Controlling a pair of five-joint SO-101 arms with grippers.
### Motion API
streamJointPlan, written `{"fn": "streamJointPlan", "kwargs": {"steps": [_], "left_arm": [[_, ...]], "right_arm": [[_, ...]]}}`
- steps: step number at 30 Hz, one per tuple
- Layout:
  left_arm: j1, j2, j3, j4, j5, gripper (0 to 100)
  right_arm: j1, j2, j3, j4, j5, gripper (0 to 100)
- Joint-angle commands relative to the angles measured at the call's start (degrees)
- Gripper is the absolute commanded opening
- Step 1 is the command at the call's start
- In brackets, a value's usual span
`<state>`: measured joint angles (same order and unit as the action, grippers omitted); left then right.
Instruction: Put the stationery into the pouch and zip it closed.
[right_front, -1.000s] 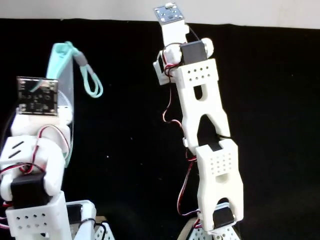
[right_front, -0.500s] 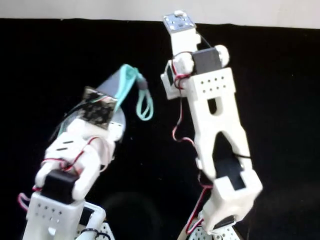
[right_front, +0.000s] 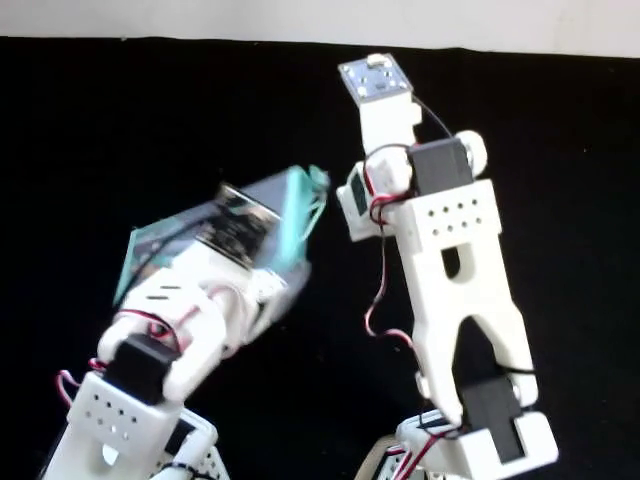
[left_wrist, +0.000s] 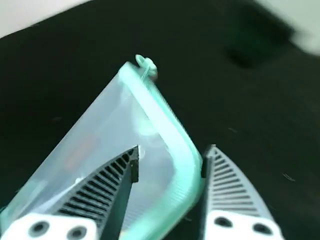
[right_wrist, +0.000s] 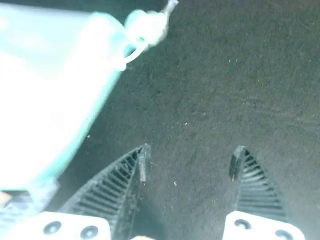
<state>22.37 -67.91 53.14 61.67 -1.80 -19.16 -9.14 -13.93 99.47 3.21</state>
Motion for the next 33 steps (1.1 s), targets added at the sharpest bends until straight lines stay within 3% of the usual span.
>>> {"fn": "streamJointPlan", "kwargs": {"steps": [1, 9, 14, 19, 27, 33], "left_arm": [[3.0, -0.2, -0.6, 1.8, 0.7, 25], [2.9, -0.3, -3.4, 2.1, 3.3, 24], [0.9, -0.4, -6.9, 1.8, 3.9, 12], [-9.0, -0.7, -11.0, 1.7, 3.9, 1], [-27.6, -0.8, -18.8, 1.8, 3.9, 1], [-31.4, -2.0, -23.0, 2.1, 3.9, 1]], "right_arm": [[-0.2, -5.7, 4.1, -2.2, -0.8, 25.5], [-0.2, -18.9, 18.0, -8.4, -0.8, 25.5], [-0.2, -30.3, 26.9, -13.9, -0.8, 24.4], [-0.1, -39.6, 35.1, -19.2, -0.8, 17.0], [0.0, -44.3, 38.3, -21.1, -1.2, 11.7], [0.0, -44.7, 38.5, -23.3, -3.6, 3.5]]}}
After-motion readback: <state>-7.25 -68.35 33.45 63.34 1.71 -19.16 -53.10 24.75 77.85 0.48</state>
